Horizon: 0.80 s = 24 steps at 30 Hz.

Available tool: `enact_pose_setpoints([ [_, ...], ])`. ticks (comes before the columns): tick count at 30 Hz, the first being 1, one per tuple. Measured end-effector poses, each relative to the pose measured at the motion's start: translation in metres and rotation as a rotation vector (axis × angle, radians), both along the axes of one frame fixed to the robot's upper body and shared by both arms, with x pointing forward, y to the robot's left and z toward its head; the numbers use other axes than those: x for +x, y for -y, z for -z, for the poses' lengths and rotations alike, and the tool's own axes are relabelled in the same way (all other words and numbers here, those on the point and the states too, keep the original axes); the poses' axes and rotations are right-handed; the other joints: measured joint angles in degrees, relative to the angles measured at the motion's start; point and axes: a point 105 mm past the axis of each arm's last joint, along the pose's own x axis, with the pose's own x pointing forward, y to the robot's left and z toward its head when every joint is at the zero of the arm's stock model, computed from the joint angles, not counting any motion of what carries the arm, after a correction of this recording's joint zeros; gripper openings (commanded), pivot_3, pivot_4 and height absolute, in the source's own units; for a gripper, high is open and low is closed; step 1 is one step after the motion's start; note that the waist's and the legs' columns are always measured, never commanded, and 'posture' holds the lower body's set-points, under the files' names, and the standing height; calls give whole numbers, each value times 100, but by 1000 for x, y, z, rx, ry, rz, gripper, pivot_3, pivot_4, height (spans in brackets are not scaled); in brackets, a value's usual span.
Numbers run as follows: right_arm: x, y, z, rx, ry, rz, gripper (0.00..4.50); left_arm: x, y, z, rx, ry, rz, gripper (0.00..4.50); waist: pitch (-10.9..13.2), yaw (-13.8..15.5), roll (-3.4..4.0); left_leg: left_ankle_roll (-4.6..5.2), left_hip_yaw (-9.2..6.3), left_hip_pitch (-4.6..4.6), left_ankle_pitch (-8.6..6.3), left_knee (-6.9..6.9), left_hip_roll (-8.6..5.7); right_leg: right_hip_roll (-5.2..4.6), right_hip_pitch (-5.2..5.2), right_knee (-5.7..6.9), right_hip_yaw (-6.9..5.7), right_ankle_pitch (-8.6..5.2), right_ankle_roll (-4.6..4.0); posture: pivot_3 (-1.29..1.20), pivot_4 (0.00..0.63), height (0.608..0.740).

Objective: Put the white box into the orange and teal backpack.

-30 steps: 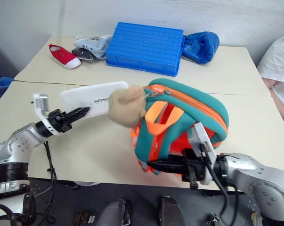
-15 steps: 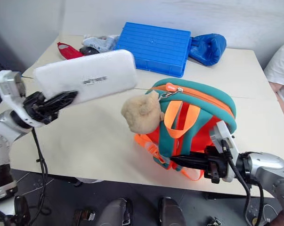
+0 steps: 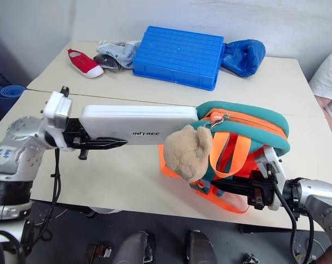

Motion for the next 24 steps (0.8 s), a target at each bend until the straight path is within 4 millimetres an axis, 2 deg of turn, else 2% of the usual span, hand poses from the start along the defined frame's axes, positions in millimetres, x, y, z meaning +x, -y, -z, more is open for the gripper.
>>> enact_pose_setpoints([
  [5, 0, -1, 0, -2, 0, -5, 39, 14, 18, 0, 100, 75, 62, 1520, 0, -12, 0, -4, 1, -10, 2, 2, 1, 4, -6, -2, -3, 0, 1, 0, 150, 740],
  [8, 2, -3, -2, -4, 6, -7, 39, 18, 49, -1, 159, 98, 134, 1520, 0, -9, 0, -11, 0, -25, 8, 20, 1, 8, -10, 1, -6, 3, 6, 0, 150, 740],
  [12, 4, -6, -7, -12, 8, -24, 39, 17, 100, -3, 240, 49, 184, 1520, 0, -8, 0, 5, -7, -46, 9, 41, -1, 11, -17, 4, -7, 9, 16, 0, 150, 740],
  [13, 4, -8, -8, -13, 11, -28, 39, 15, 113, -4, 241, 37, 189, 1520, 0, -18, 0, 4, -8, -50, 10, 43, 0, 11, -21, 4, -6, 9, 17, 0, 150, 740],
  [14, 4, -8, -8, -14, 12, -28, 39, 16, 117, -5, 238, 33, 184, 1520, 0, -21, 0, 4, -8, -53, 10, 45, 0, 12, -22, 5, -6, 9, 17, 0, 150, 740],
  [17, 6, -9, -9, -15, 27, -16, 39, 20, 159, -4, 167, 22, 156, 1520, 1, -6, 2, 5, -15, -63, 10, 62, 1, 12, -25, 10, -14, 9, 17, 0, 150, 740],
  [21, 6, -14, -10, -18, 42, -18, 39, 24, 180, 5, 161, 12, 150, 1520, 1, -8, 2, 6, -15, -66, 10, 69, 1, 12, -27, 13, -13, 10, 19, 0, 150, 740],
  [22, 7, -14, -10, -9, 46, -6, 0, 26, 180, 5, 152, 2, 143, 2201, 1, -14, 2, 6, -16, -66, 10, 69, 1, 11, -27, 15, -13, 10, 19, 0, 150, 740],
  [24, 10, -15, -10, 3, 59, 17, 0, 31, 176, 3, 133, -11, 123, 2757, 0, -29, 4, 5, -16, -65, 11, 69, 2, 11, -28, 18, -12, 10, 19, 0, 150, 740],
])
